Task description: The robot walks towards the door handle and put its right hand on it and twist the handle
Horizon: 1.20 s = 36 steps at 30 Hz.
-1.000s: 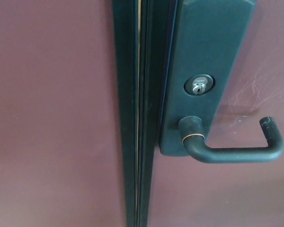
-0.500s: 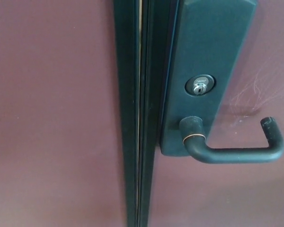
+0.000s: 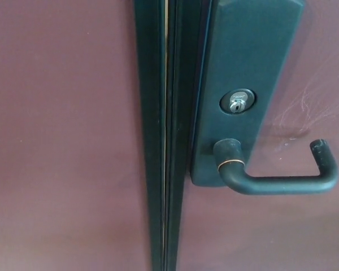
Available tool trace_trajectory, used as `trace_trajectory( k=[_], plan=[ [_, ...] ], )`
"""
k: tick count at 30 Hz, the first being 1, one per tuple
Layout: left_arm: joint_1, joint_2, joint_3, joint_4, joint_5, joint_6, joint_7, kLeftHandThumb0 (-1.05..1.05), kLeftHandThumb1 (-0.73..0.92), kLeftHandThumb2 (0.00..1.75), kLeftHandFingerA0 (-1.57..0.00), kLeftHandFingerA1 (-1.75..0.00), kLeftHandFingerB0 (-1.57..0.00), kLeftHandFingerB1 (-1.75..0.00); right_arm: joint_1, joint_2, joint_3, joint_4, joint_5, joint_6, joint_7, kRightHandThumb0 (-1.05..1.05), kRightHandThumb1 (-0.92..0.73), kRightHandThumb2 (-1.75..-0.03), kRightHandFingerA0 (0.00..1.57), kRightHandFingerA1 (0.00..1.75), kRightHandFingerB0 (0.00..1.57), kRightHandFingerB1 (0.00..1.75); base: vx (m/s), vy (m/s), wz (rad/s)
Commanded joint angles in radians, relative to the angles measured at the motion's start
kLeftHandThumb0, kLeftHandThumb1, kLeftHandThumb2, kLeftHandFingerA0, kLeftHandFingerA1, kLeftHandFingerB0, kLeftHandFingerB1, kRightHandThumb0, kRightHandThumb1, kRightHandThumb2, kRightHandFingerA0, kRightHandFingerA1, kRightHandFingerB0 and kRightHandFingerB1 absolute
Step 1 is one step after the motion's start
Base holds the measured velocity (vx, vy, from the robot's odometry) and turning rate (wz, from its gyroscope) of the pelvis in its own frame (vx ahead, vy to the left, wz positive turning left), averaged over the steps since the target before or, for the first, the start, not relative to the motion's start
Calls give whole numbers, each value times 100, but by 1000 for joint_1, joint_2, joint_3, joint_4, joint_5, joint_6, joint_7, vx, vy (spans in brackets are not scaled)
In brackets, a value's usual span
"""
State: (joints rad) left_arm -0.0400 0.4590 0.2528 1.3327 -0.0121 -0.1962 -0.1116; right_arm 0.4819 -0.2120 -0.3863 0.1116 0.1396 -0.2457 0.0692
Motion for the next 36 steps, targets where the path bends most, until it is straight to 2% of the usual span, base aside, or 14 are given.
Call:
trace_trajectory(
  k=[1,9,10,11,15,16,20,21,23,24,28,29,33,36],
  plan=[
    [4,15,7,-12,-5,-20,-11,-23,54,56,-70,-54,-58,-42,128,-50,-120,-360,264,127,101,-17,-39,-87,26,59,19,54,0,0,0],
    [-12,28,4,-10,0,-17,-28,-23,54,56,-70,-53,-58,-42,171,-80,-270,-578,420,117,114,-22,-36,-87,36,68,29,63,0,0,0],
    [-12,27,3,-10,0,-13,-27,-23,54,56,-70,-53,-58,-42,183,-98,-300,-620,474,117,130,-28,-54,-55,39,82,35,70,0,0,0],
    [-12,26,4,-10,-1,-12,-26,-23,54,56,-70,-53,-58,-42,195,-115,-323,-653,517,120,152,-27,-53,-54,42,85,37,72,0,0,0],
    [-13,25,5,-9,-2,-12,-25,-23,54,56,-70,-53,-58,-42,206,-130,-344,-684,553,134,176,-27,-53,-54,42,85,37,72,0,0,0],
    [-18,27,9,-10,-5,-12,-23,-23,54,56,-70,-53,-58,-42,226,-191,-386,-709,598,136,243,-27,-48,-54,48,86,43,72,0,0,0],
    [-21,28,6,-8,-1,-8,-22,-23,54,56,-70,-53,-58,-42,245,-227,-425,-721,631,145,288,-28,-46,-53,50,85,46,70,0,0,0],
    [-38,36,12,-9,-7,-10,-27,-23,54,56,-70,-52,-58,-42,248,-335,-513,-720,686,159,373,-39,-30,-72,61,79,51,68,0,0,0],
    [-43,39,15,-10,-9,-11,-25,-23,54,56,-70,-52,-57,-42,247,-397,-566,-718,747,184,421,-35,-29,-73,65,79,54,68,0,0,0],
    [-43,39,17,-9,-11,-11,-25,-23,54,56,-71,-56,-57,-42,242,-413,-579,-717,766,192,431,-30,-39,-52,68,76,60,62,0,0,0],
    [-48,37,15,-8,-8,-7,-26,-24,54,56,-72,-57,-57,-42,207,-476,-629,-726,801,204,436,-31,-38,-51,71,75,64,60,0,0,0],
    [-52,36,16,-8,-10,-5,-29,-23,54,56,-73,-59,-57,-42,200,-490,-646,-733,808,205,430,-35,-27,-71,73,79,60,67,0,0,0],
    [-53,40,15,-9,-9,-9,-36,-23,54,56,-73,-58,-57,-42,174,-525,-682,-748,855,214,430,-43,-28,-69,79,76,64,61,0,0,0],
    [-49,41,15,-9,-8,-14,-32,-23,54,56,-73,-57,-57,-42,148,-571,-689,-761,909,243,438,-37,-27,-68,75,78,63,66,0,0,0]
  ],
)
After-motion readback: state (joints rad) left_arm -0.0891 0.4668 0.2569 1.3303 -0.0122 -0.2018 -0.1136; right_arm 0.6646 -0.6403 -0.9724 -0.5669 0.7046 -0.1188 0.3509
